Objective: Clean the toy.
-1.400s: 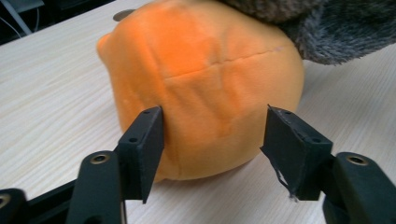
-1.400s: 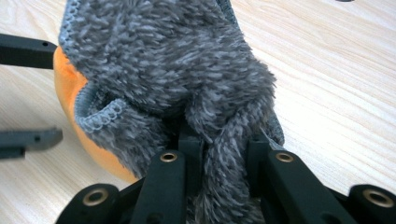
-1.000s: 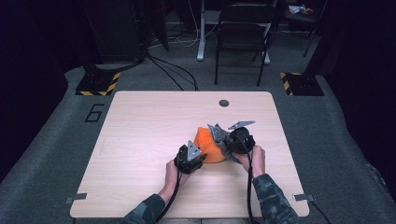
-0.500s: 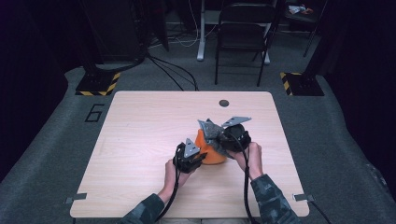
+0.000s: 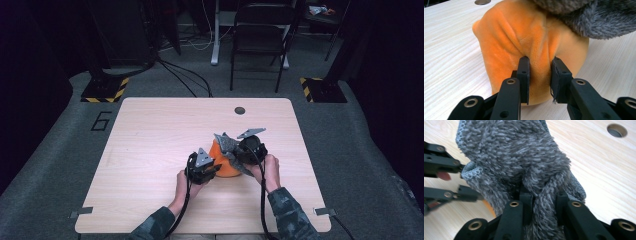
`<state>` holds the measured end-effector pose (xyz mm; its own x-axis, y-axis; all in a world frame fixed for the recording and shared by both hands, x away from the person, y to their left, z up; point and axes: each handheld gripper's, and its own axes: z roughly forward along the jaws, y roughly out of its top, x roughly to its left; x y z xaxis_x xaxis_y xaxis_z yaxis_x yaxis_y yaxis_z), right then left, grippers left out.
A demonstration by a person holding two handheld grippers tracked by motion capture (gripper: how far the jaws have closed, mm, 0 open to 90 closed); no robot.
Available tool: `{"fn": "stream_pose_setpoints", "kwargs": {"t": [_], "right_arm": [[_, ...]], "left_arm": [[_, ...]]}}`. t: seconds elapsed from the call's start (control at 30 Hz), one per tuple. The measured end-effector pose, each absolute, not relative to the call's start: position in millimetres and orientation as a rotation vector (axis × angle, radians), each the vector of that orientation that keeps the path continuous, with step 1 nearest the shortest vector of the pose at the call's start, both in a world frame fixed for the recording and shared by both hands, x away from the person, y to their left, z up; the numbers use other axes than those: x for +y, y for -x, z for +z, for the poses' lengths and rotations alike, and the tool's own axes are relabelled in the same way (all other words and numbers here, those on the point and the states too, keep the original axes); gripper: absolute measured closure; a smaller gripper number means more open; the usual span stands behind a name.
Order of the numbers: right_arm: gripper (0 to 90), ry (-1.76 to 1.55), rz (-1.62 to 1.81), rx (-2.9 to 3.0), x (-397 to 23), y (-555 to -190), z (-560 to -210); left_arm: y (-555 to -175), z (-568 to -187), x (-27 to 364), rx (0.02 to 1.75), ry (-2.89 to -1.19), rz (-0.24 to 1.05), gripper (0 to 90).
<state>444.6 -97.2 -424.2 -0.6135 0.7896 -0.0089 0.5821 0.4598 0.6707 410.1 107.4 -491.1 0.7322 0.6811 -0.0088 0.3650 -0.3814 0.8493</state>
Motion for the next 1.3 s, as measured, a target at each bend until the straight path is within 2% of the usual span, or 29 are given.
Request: {"fn": "stream_pose_setpoints", "kwargs": {"t": [0.53,0.9,1.03,1.13,1.2,1.3], "right_arm": [[75.6,-1.302,0.831,2.404,-129,-457,-442],[75.5,-1.477,0.67,2.435,-151,-472,-489],[75.5,-1.476,0.682,2.394,-159,-471,-475],[75.5,-1.453,0.793,2.339,-164,-466,-449],[75.5,-1.388,0.908,2.308,-158,-459,-428],[75.5,-1.353,0.968,2.325,-147,-453,-418]], "left_arm": [[-414,-491,110,0.798,-2.002,0.414,71.5],[-419,-492,116,0.849,-1.961,0.388,71.1],[-420,-492,118,0.857,-1.958,0.384,70.9],[-420,-492,118,0.856,-1.959,0.383,70.7],[-420,-492,117,0.859,-1.952,0.388,70.3],[-420,-492,118,0.857,-1.959,0.389,70.0]]}}
